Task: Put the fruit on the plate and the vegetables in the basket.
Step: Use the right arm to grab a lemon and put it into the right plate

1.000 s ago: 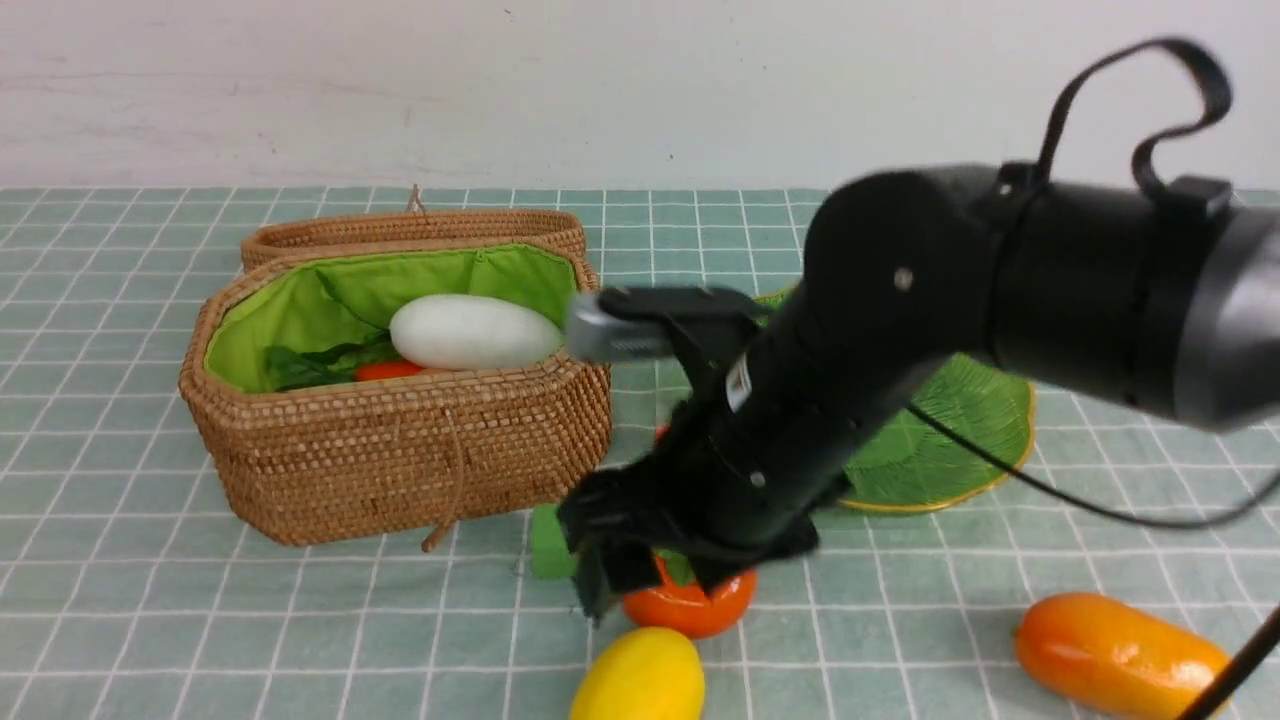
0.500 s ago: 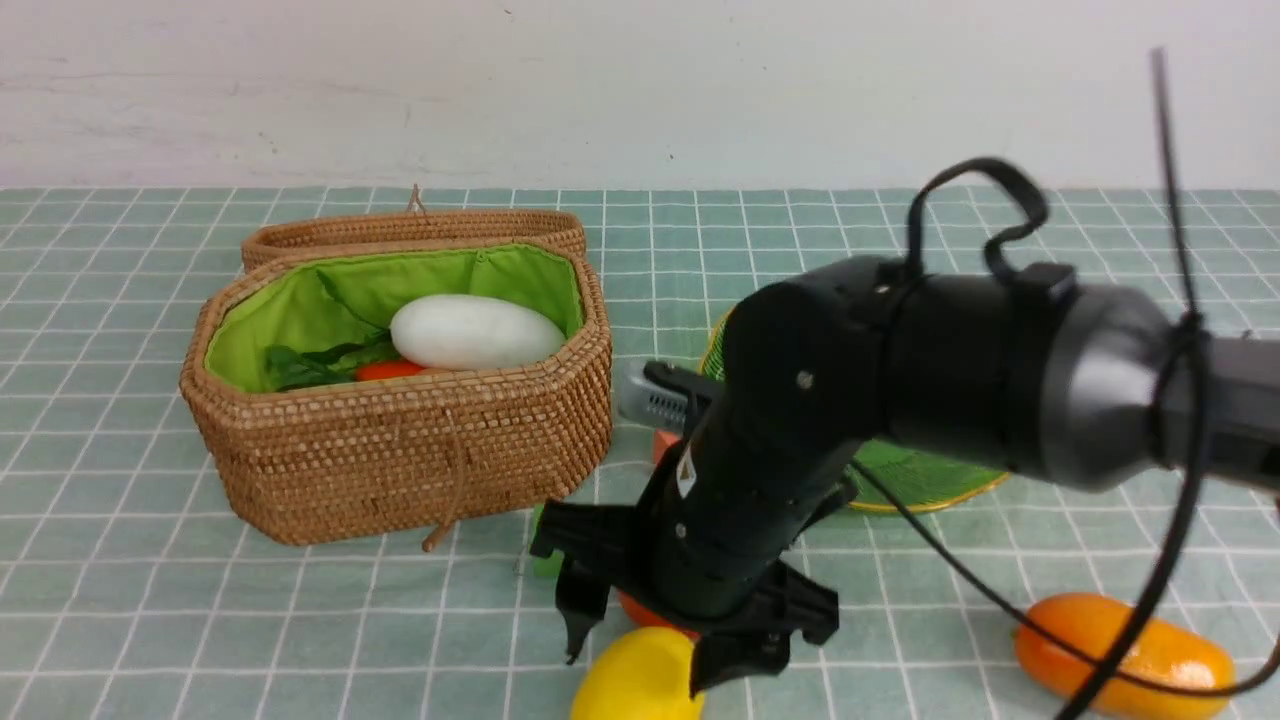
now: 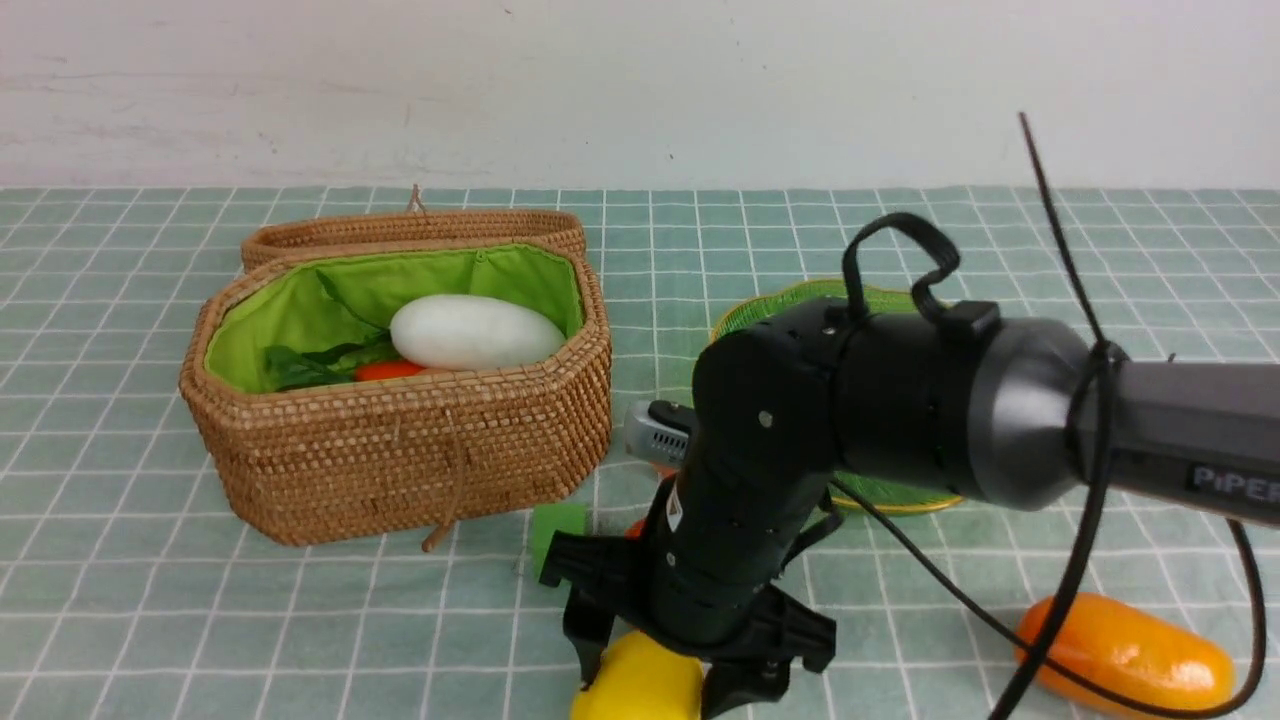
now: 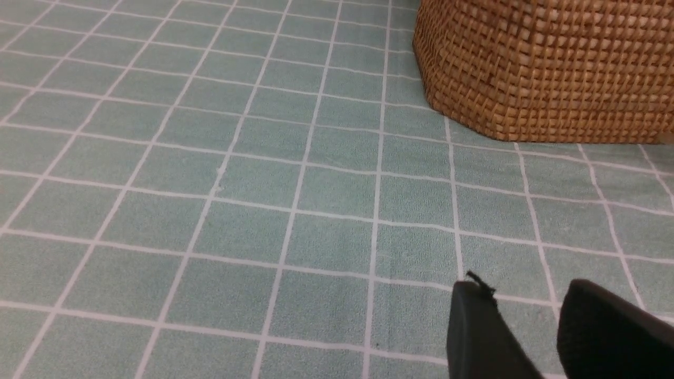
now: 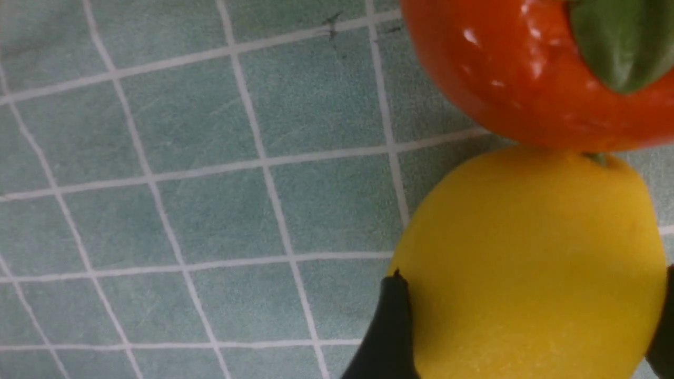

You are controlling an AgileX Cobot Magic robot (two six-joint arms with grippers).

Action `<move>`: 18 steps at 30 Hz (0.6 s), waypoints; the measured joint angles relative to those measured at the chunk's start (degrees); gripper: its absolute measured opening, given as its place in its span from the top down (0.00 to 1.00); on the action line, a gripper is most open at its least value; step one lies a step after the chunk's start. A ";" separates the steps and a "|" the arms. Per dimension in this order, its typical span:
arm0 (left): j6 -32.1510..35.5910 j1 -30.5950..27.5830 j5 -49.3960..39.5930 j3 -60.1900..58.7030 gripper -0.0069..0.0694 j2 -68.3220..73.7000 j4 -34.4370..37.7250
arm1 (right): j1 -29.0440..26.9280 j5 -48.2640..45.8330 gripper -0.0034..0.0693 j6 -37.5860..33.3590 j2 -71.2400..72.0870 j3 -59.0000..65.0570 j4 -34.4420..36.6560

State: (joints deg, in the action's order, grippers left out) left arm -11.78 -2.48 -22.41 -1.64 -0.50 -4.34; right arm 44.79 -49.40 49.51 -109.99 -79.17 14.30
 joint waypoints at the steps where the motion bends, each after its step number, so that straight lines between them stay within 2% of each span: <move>1: 0.00 0.00 0.00 0.00 0.61 0.00 0.00 | 0.07 0.39 0.14 -0.34 -0.51 -0.11 0.14; 8: 0.00 0.00 0.00 0.00 0.61 0.00 -0.05 | 0.12 0.52 0.19 -10.47 -1.17 -0.54 3.46; 12: 0.00 0.00 0.00 0.00 0.61 0.00 -0.05 | 0.25 -0.15 0.19 -15.30 -0.75 -0.45 4.84; 18: 0.00 0.00 0.00 0.00 0.60 0.00 -0.05 | 0.65 -2.18 0.19 -28.61 3.90 -0.29 6.78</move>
State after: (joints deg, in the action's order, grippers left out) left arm -11.78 -2.48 -22.41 -1.64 -0.50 -4.39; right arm 45.44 -51.58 20.89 -106.09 -79.46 21.09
